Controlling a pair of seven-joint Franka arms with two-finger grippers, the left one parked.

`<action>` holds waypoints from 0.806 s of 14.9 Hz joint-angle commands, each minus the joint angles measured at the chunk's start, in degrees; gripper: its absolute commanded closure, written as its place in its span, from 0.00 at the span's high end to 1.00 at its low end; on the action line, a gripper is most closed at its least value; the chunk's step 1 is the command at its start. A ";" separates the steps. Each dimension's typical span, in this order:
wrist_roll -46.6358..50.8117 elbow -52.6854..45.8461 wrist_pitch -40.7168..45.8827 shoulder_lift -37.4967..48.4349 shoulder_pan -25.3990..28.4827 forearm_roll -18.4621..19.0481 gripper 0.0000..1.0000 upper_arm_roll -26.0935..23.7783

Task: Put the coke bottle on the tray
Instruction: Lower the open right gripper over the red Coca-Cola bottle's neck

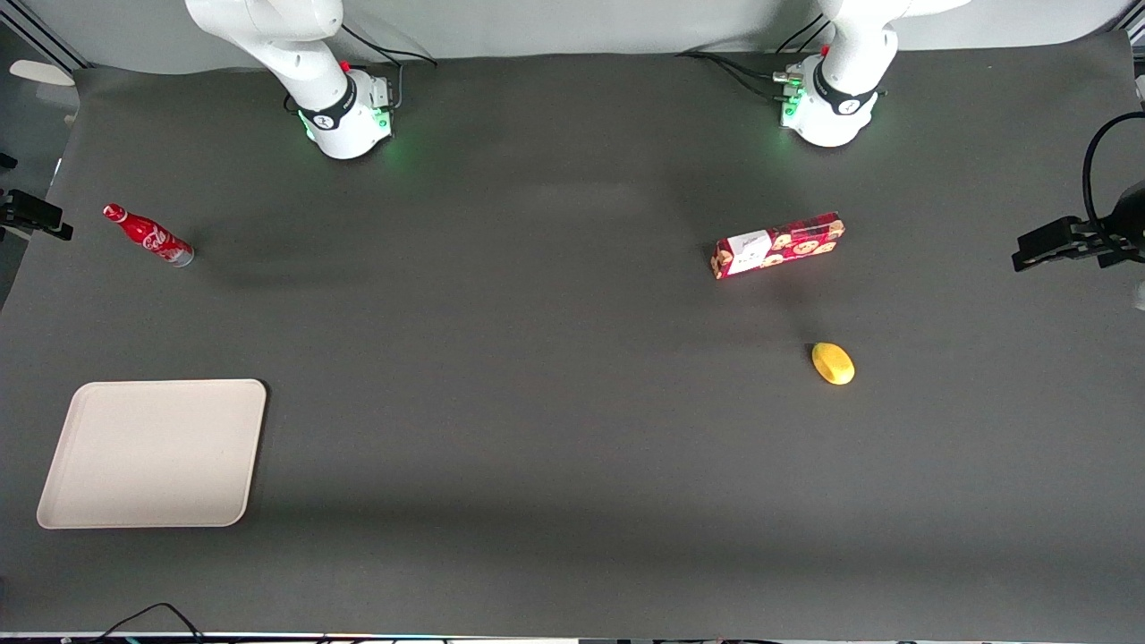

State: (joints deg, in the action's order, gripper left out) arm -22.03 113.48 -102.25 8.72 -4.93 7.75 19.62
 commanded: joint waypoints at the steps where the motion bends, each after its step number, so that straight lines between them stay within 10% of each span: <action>1: -4.32 10.42 -8.82 3.93 -0.86 2.00 1.00 3.75; 12: -12.77 28.01 -28.78 4.11 -3.24 4.99 1.00 16.06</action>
State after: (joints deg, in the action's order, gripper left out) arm -32.96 136.91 -126.58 10.44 -7.52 10.43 33.21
